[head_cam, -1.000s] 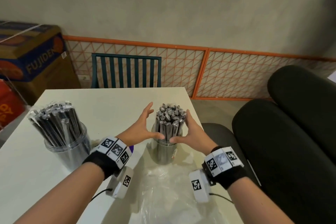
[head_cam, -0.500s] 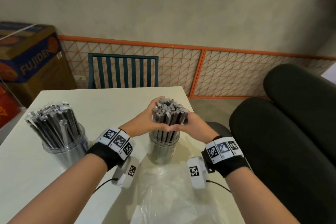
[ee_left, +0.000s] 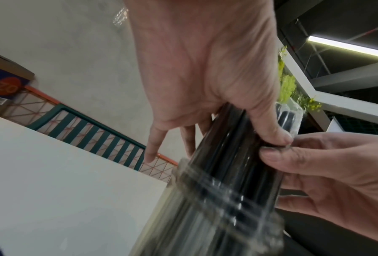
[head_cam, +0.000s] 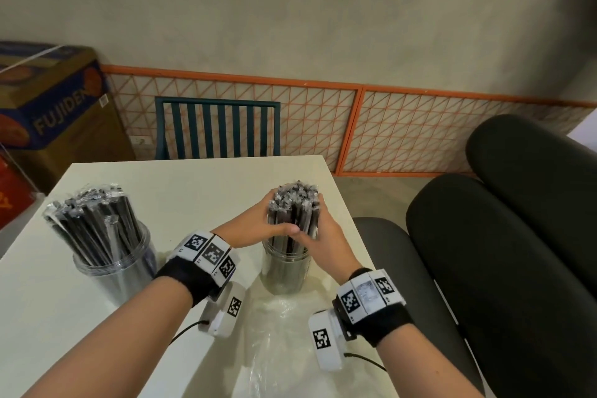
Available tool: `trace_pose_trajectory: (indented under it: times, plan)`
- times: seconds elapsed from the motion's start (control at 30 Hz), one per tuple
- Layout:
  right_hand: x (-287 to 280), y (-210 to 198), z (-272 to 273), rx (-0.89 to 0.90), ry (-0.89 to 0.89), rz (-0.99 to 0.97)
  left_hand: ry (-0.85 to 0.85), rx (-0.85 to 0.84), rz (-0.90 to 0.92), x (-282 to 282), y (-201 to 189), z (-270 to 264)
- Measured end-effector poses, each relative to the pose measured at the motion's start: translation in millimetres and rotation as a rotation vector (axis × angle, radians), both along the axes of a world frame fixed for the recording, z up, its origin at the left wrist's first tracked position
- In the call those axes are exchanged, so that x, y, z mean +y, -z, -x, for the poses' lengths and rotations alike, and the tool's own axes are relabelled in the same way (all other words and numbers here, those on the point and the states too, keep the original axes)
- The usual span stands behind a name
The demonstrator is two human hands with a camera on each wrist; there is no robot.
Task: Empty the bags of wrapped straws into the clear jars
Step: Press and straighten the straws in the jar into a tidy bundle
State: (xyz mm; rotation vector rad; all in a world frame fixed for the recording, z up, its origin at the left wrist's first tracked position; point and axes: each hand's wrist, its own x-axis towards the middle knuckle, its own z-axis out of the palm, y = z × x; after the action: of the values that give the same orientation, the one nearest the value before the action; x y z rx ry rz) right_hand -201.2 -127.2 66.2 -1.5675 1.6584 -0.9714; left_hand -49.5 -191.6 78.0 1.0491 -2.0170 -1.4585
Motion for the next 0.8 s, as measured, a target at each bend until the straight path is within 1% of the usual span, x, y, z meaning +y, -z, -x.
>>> trace_pose_trajectory:
  times: [0.1, 0.17, 0.23, 0.27, 0.37, 0.5, 0.57, 0.67, 0.73, 0.8]
  plan:
    - [-5.2, -18.9, 12.6, 0.098, -0.097, -0.011, 0.037, -0.040, -0.009, -4.7, -10.6, -7.7]
    - [-9.0, -24.0, 20.3, 0.182, -0.182, -0.084, 0.096, -0.134, -0.014, -6.5, -14.3, -13.4]
    - [-11.2, -19.4, 26.3, 0.236, -0.252, -0.179, 0.133, -0.214, -0.040, -6.0, -12.7, -18.5]
    - [-12.1, -14.9, 29.6, 0.239, -0.269, -0.210, 0.134, -0.226, -0.058, -4.5, -10.4, -20.2]
    - [-11.6, -2.7, 35.1, 0.183, -0.263, -0.219, 0.077, -0.181, -0.078, 4.6, -1.8, -18.9]
    - [-6.7, -0.8, 25.9, 0.122, -0.223, -0.176, -0.034, -0.064, -0.047, 15.6, 6.1, -5.4]
    - [-6.3, -0.9, 21.1, 0.137, -0.163, -0.146, -0.072, -0.035, -0.025, 16.3, 7.2, 1.9]
    - [-9.3, -5.3, 19.4, 0.134, -0.086, -0.060, -0.095, -0.029, 0.001, 14.2, -2.5, 4.5]
    - [-13.2, -9.3, 23.0, 0.193, -0.098, -0.026, -0.056, -0.045, 0.014, 12.3, -10.2, 1.4]
    - [-16.1, -7.1, 29.5, 0.261, -0.164, -0.104, -0.031, -0.089, 0.006, 11.7, -13.1, -5.6]
